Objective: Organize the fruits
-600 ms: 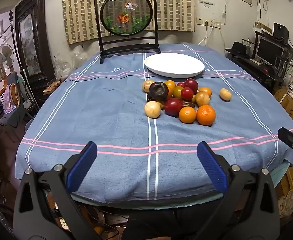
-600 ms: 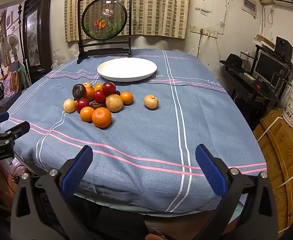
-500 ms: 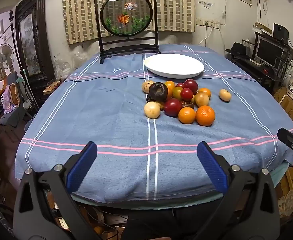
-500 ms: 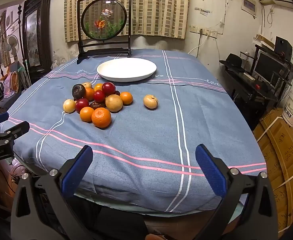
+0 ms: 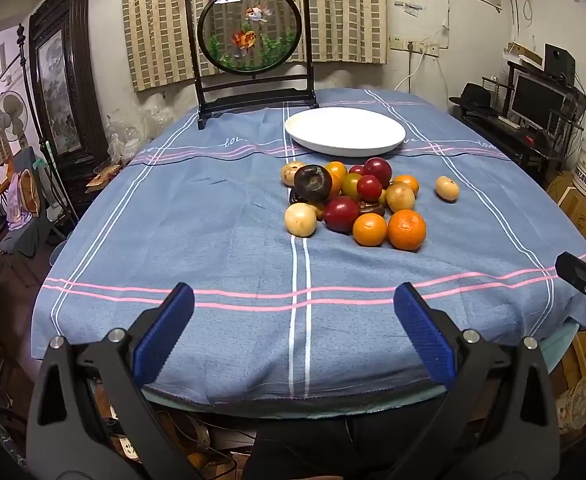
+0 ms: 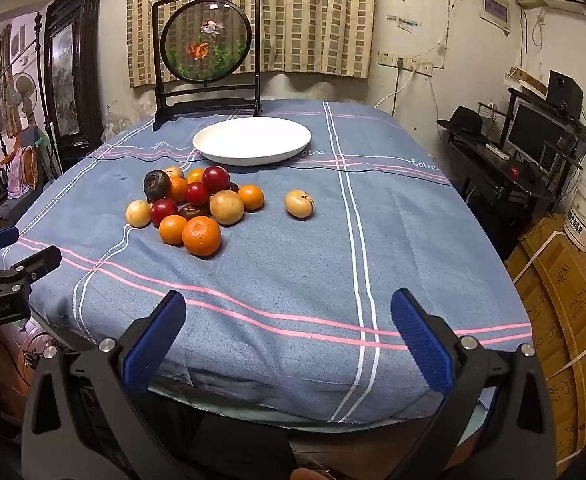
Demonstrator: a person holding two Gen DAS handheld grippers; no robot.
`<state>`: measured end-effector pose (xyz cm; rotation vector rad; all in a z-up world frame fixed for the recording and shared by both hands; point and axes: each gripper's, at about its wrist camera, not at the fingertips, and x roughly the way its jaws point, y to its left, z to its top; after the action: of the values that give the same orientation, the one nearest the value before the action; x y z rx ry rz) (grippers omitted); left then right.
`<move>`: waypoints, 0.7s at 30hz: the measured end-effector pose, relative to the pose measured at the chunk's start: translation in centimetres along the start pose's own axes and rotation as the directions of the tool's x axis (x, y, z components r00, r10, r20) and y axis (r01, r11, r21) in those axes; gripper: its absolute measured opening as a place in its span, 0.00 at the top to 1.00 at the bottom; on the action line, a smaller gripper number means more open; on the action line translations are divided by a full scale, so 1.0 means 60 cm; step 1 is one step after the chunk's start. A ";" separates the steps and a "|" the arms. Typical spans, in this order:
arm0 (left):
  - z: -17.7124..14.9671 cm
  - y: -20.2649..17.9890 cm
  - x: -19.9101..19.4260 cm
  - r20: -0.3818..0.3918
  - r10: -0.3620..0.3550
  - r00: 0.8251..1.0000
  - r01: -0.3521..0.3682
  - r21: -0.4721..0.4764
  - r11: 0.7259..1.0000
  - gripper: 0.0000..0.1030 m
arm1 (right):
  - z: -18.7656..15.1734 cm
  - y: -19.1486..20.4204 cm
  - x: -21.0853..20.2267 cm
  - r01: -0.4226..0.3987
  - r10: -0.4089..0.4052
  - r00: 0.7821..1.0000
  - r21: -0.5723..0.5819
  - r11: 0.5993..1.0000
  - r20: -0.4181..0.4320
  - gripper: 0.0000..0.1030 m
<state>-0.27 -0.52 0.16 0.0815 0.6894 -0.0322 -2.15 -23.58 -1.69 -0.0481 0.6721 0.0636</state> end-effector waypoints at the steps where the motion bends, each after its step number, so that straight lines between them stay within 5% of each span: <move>1: 0.000 0.000 -0.001 0.000 -0.001 1.000 0.001 0.001 1.000 0.02 | 0.000 -0.002 -0.001 -0.001 0.001 1.000 -0.001 1.000 0.001 0.01; 21: -0.001 -0.010 -0.006 0.002 -0.002 1.000 0.002 0.009 1.000 0.02 | 0.002 -0.006 -0.007 0.001 -0.001 1.000 0.006 1.000 0.003 0.01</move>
<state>-0.60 -1.11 0.32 0.0894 0.6870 -0.0374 -2.37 -23.97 -1.34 -0.0428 0.6694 0.0610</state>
